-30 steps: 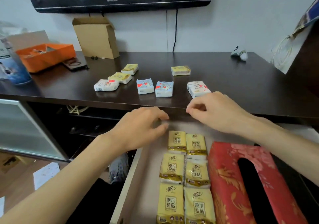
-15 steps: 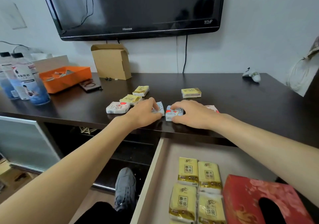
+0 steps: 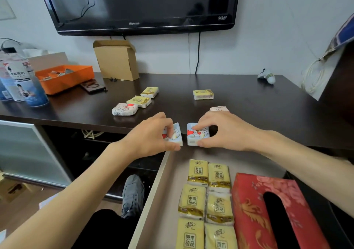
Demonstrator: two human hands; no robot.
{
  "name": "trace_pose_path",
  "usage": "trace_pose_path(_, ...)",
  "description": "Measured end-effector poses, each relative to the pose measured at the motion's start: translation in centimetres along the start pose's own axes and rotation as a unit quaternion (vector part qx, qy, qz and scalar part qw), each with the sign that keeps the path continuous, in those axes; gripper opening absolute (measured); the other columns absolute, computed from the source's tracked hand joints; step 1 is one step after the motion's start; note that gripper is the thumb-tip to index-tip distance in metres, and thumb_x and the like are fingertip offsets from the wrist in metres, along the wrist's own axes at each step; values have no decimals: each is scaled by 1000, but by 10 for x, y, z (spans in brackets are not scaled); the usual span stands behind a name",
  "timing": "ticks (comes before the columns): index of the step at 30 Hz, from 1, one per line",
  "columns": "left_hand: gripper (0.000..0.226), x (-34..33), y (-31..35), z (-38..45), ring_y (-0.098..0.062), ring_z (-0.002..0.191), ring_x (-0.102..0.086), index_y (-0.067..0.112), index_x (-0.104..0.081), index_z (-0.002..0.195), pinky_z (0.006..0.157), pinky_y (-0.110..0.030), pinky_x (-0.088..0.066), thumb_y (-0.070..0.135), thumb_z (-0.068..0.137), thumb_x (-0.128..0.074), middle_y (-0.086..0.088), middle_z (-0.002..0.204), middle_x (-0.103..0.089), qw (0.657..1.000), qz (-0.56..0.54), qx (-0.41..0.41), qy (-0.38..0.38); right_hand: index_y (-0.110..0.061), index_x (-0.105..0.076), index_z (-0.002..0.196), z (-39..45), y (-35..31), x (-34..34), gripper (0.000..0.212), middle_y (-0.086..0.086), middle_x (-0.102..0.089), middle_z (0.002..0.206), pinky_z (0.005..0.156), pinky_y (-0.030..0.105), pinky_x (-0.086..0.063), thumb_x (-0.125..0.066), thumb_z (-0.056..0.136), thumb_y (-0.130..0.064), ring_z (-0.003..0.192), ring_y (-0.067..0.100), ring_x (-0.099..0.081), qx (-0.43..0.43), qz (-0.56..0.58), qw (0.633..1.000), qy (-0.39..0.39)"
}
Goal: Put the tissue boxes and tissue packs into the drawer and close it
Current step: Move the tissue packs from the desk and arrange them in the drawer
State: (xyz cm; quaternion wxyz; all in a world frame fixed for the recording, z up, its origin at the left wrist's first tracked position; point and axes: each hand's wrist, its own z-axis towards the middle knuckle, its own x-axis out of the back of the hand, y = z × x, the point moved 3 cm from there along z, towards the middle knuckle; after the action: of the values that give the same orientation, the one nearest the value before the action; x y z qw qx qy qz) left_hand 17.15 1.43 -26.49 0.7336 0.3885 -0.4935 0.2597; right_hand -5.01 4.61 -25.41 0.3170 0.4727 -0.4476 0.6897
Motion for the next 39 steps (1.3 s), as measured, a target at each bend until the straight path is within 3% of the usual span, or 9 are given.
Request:
trace_pose_path(4, 38, -7, 19, -21, -8, 98, -57, 38, -55, 84, 65, -17, -47, 58, 66, -80, 19, 106, -50, 998, -60, -17, 30, -40, -68, 127, -48, -1, -3, 49, -24, -54, 125, 95, 30, -47, -76, 80, -50, 120, 2, -49, 11, 45, 995, 85)
trace_pose_path(7, 41, -23, 33, -35, 0, 101, -55, 42, -52, 86, 63, -12, -49, 65, 62, -77, 25, 107, -48, 995, -91, -48, -3, -41, -62, 116, -82, 0, -9, 46, -24, -57, 120, 93, 27, -50, -78, 74, -50, 121, 7, -54, 8, 111, 986, 122)
trace_pose_path(11, 44, -57, 45, -38, -1, 98, -56, 43, -50, 94, 74, -18, -54, 62, 66, -79, 24, 109, -48, 993, -71, -66, -67, -42, -59, 107, -98, 3, -25, 42, -21, -56, 115, 85, 33, -56, -77, 71, -53, 112, 3, -59, -25, 106, 991, 79)
trace_pose_path(14, 54, -75, 48, -31, -2, 102, -55, 40, -49, 116, 81, -22, -56, 56, 73, -78, 22, 116, -47, 993, -67, -57, -81, -43, -60, 107, -97, 11, -38, 38, -21, -53, 116, 85, 35, -56, -78, 74, -51, 106, 1, -61, -63, 100, 992, 40)
trace_pose_path(20, 84, -95, 41, -18, -9, 122, -46, 25, -33, 150, 97, -25, -43, 49, 80, -75, 9, 140, -44, 993, -45, -39, -101, -39, -64, 109, -87, 28, -48, 41, -17, -54, 117, 91, 38, -59, -87, 76, -36, 106, 6, -65, -123, 142, 982, 21)
trace_pose_path(25, 91, -98, 42, -8, -18, 135, -41, 17, -27, 154, 107, -32, -36, 46, 82, -75, -1, 150, -44, 990, -13, -26, -139, -37, -65, 101, -77, 28, -51, 35, -14, -55, 111, 92, 38, -55, -87, 76, -28, 104, 8, -61, -140, 110, 984, 22)
trace_pose_path(29, 89, -101, 41, -4, -21, 136, -40, 15, -32, 152, 107, -32, -34, 47, 81, -75, -4, 150, -47, 989, 11, -30, -147, -40, -62, 99, -72, 25, -57, 31, -13, -53, 109, 76, 25, -42, -83, 79, -29, 101, 10, -52, -150, 52, 987, -21)
trace_pose_path(31, 86, -103, 40, -4, -20, 134, -42, 17, -36, 150, 105, -31, -36, 49, 81, -75, -3, 146, -50, 989, 18, -33, -144, -38, -67, 102, -69, 26, -58, 29, -12, -54, 109, 74, 28, -36, -82, 79, -29, 98, 11, -49, -161, 39, 985, -48)
trace_pose_path(39, 94, -96, 45, -10, -15, 135, -38, 22, -29, 153, 107, -35, -40, 57, 78, -74, 3, 150, -43, 991, 30, -49, -122, -36, -73, 97, -76, 16, -54, 14, -14, -61, 111, 85, 33, -45, -76, 84, -33, 107, 10, -58, -146, 42, 988, -5)
